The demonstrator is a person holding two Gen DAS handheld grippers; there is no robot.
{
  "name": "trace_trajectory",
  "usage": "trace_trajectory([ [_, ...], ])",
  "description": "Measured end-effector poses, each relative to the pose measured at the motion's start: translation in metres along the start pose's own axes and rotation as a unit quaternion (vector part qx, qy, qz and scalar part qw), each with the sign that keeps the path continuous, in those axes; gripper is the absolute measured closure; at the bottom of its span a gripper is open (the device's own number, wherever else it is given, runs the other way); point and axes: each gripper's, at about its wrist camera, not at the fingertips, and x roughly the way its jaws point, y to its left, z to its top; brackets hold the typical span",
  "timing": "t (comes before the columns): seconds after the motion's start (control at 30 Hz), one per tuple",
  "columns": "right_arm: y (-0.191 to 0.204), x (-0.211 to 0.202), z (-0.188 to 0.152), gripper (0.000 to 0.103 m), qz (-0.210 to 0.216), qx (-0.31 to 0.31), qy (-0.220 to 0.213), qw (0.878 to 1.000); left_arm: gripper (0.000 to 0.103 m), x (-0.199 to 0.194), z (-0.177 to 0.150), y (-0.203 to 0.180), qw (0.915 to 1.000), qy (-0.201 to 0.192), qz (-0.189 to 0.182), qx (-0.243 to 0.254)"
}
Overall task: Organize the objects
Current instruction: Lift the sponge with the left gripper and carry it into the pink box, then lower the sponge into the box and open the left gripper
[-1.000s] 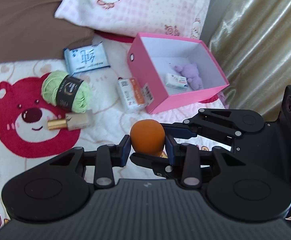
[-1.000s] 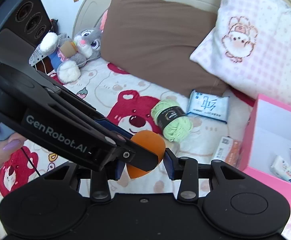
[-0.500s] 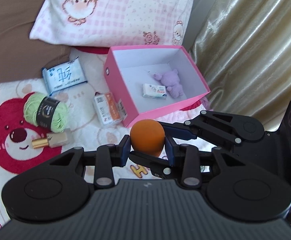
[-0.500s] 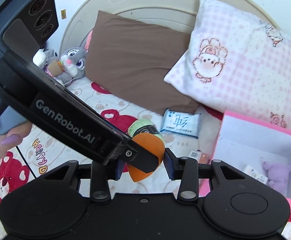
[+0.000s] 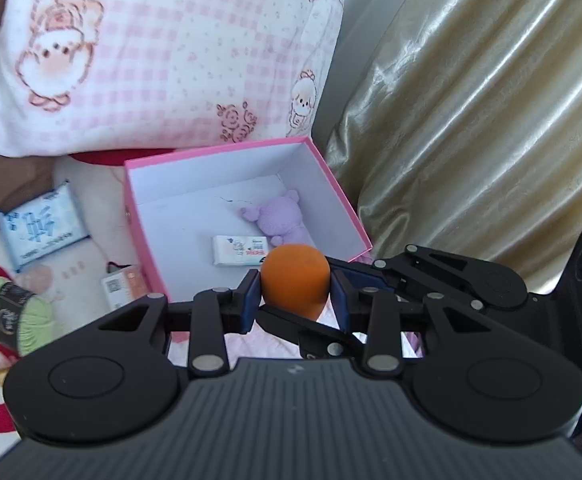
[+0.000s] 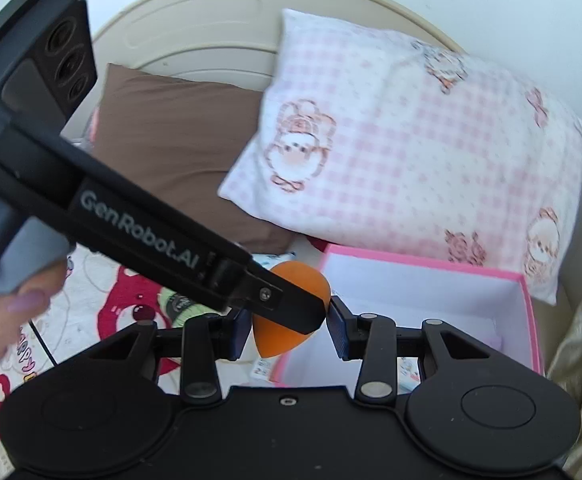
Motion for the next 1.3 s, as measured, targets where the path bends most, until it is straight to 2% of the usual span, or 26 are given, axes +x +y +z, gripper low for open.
trace_trajectory([
  [0.33,-0.067,0.056,-0.019,0.058,-0.037,0.053,0.043,0.997,0.067,0.102,0.028,0.022,0.9986,0.018,-0.004,-0.05],
  [0.53,-0.112,0.099,-0.02,0.058,-0.051,0.087,0.076,0.992,0.067,0.159,0.038,0.048,0.994,0.021,-0.008,-0.107],
  [0.8,-0.134,0.147,-0.026,0.059,-0.069,0.088,0.112,0.987,0.067,0.21,0.042,0.075,0.9863,0.024,-0.006,-0.163],
  [0.9,-0.135,0.16,-0.029,0.06,-0.078,0.07,0.128,0.986,0.068,0.219,0.039,0.078,0.985,0.024,0.005,-0.171],
  [1.03,-0.131,0.171,-0.029,0.059,-0.103,0.042,0.138,0.984,0.065,0.217,0.038,0.082,0.983,0.01,0.001,-0.183],
  [1.1,-0.128,0.174,-0.03,0.054,-0.124,0.021,0.141,0.982,0.063,0.211,0.039,0.076,0.9871,0.004,0.014,-0.159],
  [1.17,-0.127,0.174,-0.031,0.053,-0.132,0.015,0.139,0.981,0.063,0.204,0.039,0.071,0.9894,-0.004,0.024,-0.143],
  [1.23,-0.129,0.169,-0.032,0.051,-0.124,0.029,0.131,0.983,0.063,0.197,0.039,0.069,0.9903,-0.013,0.03,-0.135],
  [1.3,-0.13,0.159,-0.032,0.051,-0.116,0.044,0.125,0.984,0.063,0.191,0.039,0.067,0.9922,-0.002,0.03,-0.121],
])
